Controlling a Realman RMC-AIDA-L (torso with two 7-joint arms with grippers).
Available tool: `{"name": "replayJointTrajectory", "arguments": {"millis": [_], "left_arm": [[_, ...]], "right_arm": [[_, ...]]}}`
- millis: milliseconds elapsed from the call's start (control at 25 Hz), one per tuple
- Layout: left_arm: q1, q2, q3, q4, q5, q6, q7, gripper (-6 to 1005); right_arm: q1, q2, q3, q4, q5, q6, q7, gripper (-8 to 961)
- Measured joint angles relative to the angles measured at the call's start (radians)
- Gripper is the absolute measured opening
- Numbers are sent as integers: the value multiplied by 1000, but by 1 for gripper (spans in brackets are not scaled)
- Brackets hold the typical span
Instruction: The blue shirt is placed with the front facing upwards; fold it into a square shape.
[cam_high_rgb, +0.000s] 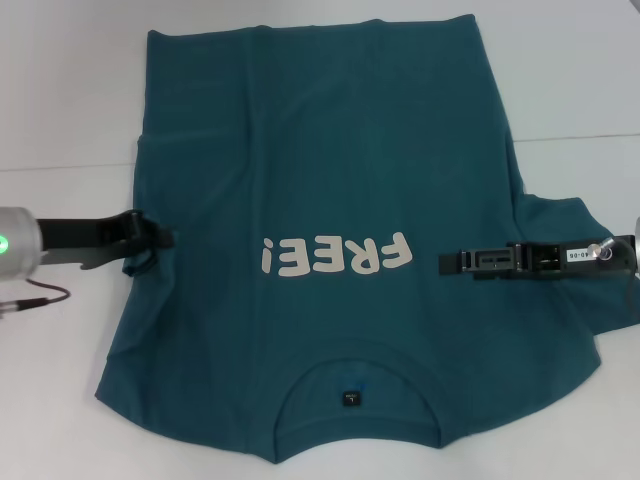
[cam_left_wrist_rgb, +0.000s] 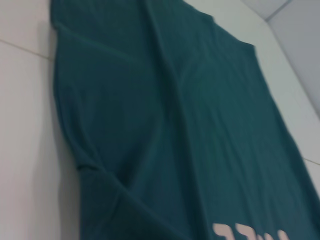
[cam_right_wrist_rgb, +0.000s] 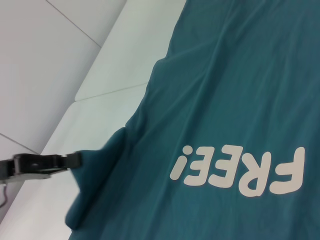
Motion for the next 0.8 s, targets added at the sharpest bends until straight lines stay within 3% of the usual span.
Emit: {"name": "replayJointTrajectory", "arguments": {"millis": [200, 520, 800], "left_arm": [[-25, -14, 38, -61, 5, -116, -15, 83], [-32, -22, 120, -18, -3, -10, -7, 99], [22, -23, 109, 74, -43, 78, 2, 380]], "right_arm": [[-7, 0, 0, 1, 0, 0, -1, 941], [-15, -1, 0, 1, 0, 1, -2, 941], [-15, -4, 0, 1, 0, 0, -2, 941]]}}
